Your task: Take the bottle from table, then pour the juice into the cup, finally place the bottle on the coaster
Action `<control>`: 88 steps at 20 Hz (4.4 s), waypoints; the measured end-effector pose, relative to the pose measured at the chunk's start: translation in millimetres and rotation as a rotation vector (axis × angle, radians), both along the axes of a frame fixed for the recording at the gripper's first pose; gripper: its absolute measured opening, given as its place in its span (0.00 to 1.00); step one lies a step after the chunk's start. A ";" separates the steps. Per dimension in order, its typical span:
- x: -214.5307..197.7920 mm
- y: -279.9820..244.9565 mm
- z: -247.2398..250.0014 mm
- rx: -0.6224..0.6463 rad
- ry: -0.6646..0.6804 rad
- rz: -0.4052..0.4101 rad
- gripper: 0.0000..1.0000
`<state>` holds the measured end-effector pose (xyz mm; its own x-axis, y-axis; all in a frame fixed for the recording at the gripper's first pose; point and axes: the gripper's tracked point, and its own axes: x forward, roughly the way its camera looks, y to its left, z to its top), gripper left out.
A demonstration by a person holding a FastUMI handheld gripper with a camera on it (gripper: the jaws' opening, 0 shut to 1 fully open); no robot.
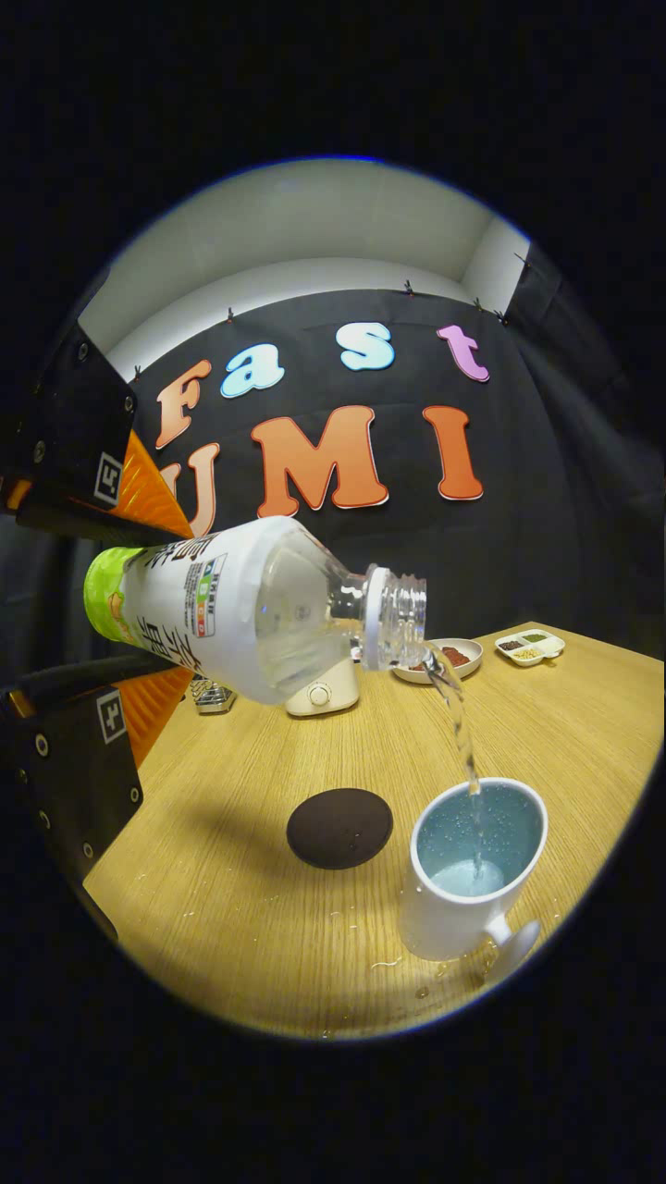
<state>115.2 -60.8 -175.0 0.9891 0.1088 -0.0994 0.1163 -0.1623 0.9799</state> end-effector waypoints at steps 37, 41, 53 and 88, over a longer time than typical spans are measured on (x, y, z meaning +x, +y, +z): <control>1.0 -10.3 19.6 0.181 -0.015 -0.040 0.58; 0.8 -13.8 18.8 0.203 -0.009 -0.053 0.58; 3.6 -22.9 22.3 0.292 -0.004 -0.087 0.58; 8.8 -40.2 31.7 0.444 -0.052 -0.170 0.58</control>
